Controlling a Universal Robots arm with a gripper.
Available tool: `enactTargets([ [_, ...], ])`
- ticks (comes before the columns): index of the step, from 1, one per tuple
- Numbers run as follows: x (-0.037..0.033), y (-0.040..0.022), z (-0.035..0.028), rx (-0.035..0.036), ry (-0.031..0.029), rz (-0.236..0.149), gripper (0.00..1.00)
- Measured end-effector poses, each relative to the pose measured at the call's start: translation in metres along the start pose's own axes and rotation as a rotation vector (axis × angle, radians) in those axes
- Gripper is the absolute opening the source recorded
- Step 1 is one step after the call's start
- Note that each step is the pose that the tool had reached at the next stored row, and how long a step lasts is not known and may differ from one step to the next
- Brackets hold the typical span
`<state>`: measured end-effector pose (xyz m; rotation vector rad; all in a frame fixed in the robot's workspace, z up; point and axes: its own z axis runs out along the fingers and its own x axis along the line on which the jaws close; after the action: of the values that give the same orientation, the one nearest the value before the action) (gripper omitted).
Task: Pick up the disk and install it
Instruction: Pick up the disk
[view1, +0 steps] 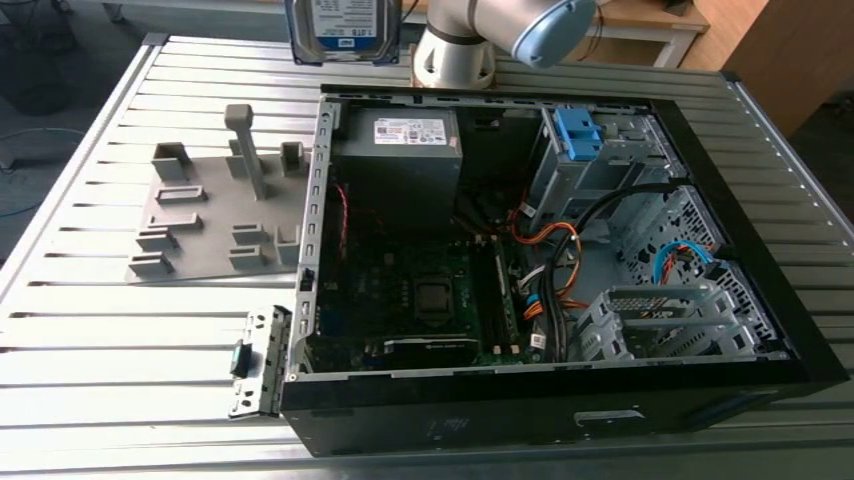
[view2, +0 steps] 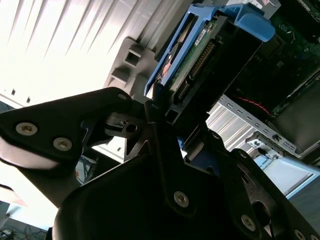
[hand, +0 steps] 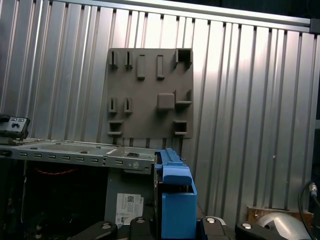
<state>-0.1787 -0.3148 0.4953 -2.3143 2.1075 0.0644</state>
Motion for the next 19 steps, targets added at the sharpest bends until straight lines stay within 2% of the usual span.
enactTargets([
  [19, 0.0060, -0.0239, -0.0007, -0.0001, 0.0000, 0.000, 0.36],
])
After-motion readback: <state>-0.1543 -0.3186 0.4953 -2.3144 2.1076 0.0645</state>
